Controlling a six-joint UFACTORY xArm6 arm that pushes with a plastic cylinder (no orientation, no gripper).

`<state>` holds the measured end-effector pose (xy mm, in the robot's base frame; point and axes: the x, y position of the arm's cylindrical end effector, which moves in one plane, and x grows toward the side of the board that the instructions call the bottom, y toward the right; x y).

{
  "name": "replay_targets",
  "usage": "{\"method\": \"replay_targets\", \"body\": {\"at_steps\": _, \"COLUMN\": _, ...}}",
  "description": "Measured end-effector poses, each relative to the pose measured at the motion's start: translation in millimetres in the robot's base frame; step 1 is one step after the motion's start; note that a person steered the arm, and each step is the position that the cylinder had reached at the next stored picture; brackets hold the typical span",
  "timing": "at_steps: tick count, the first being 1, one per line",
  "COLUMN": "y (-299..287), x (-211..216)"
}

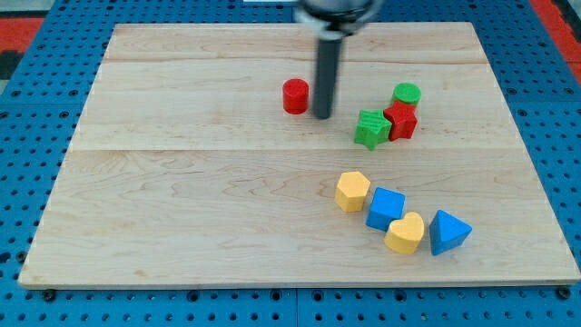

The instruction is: Group up the green star red star and green circle at the right side of the red circle

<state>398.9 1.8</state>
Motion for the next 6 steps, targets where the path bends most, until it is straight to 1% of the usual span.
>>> {"method": "replay_targets", "body": {"at_steps": 1, "y": -4.5, "x": 45.8}}
{"method": "replay_targets", "body": {"at_steps": 2, "y": 21.0, "x": 48.5}}
{"method": "replay_targets", "body": {"at_steps": 3, "y": 47.7, "x": 19.9}}
{"method": "replay_targets", "body": {"at_steps": 4, "y": 25.5, "x": 16.5}}
{"method": "replay_targets", "body": {"at_steps": 5, "y": 26.3, "x": 38.2}}
{"method": "replay_targets", "body": {"at_steps": 6, "y": 102.3, "x": 49.2}}
